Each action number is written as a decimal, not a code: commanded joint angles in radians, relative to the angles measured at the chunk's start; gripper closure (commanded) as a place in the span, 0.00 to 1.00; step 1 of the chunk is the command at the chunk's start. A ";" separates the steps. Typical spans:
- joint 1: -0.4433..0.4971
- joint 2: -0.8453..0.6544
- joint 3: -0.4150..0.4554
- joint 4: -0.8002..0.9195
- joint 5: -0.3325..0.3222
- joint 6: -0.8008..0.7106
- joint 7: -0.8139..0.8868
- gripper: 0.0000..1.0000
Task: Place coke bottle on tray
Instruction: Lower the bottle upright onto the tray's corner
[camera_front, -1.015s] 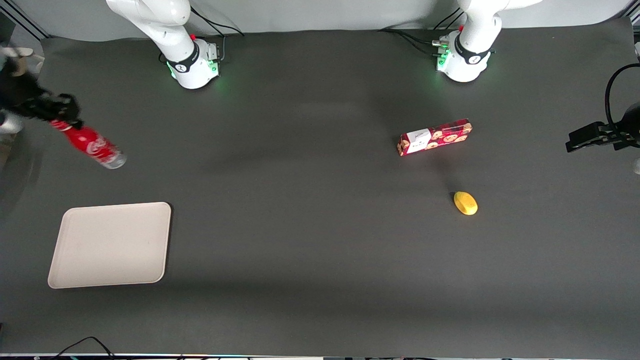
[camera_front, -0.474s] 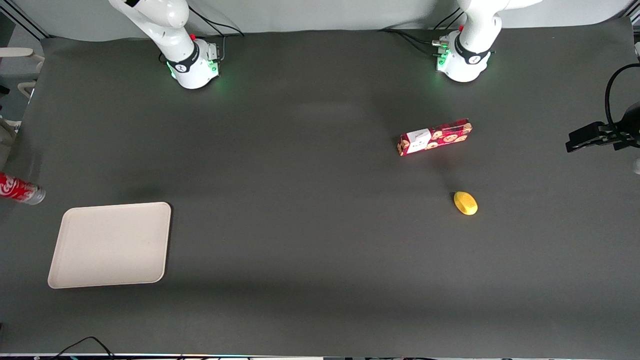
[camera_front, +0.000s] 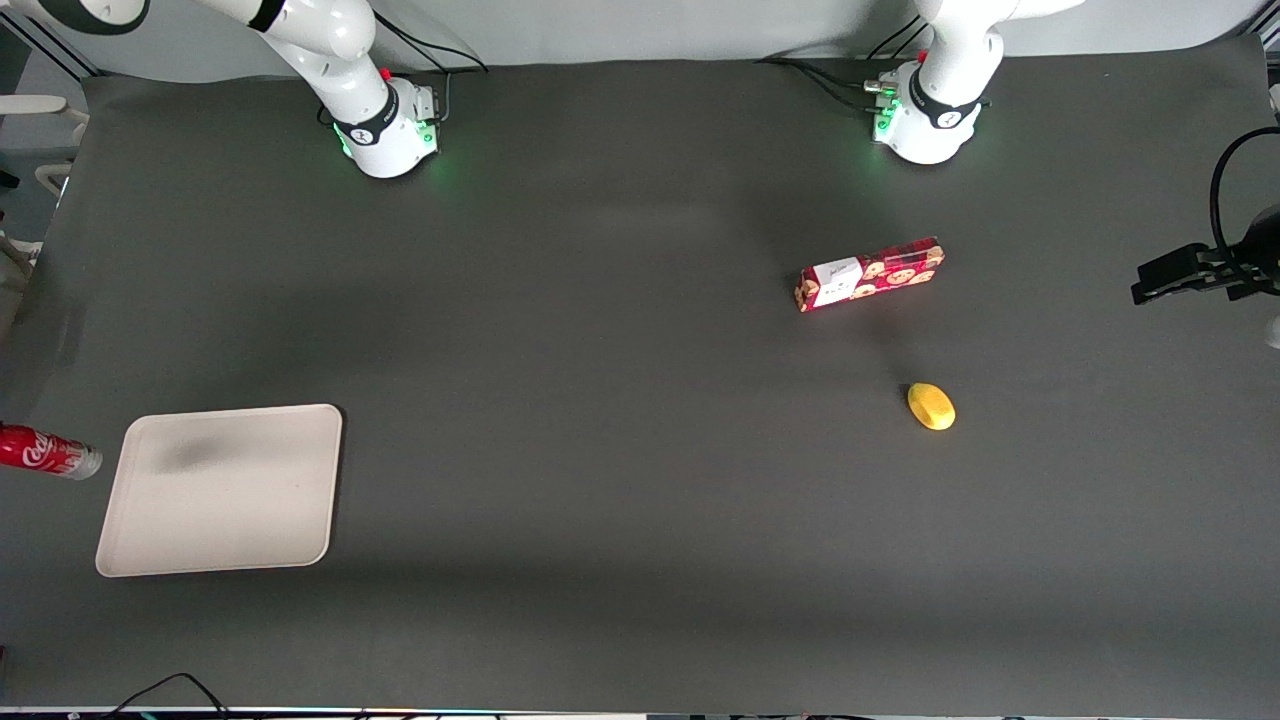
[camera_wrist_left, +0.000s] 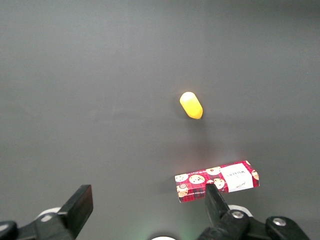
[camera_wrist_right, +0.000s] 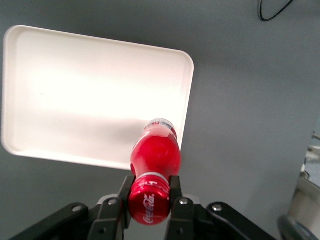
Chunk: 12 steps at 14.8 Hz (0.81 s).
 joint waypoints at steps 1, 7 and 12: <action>-0.025 0.074 0.006 0.012 0.052 0.099 -0.086 1.00; -0.041 0.121 0.004 -0.040 0.053 0.211 -0.118 1.00; -0.048 0.138 0.006 -0.049 0.060 0.229 -0.138 1.00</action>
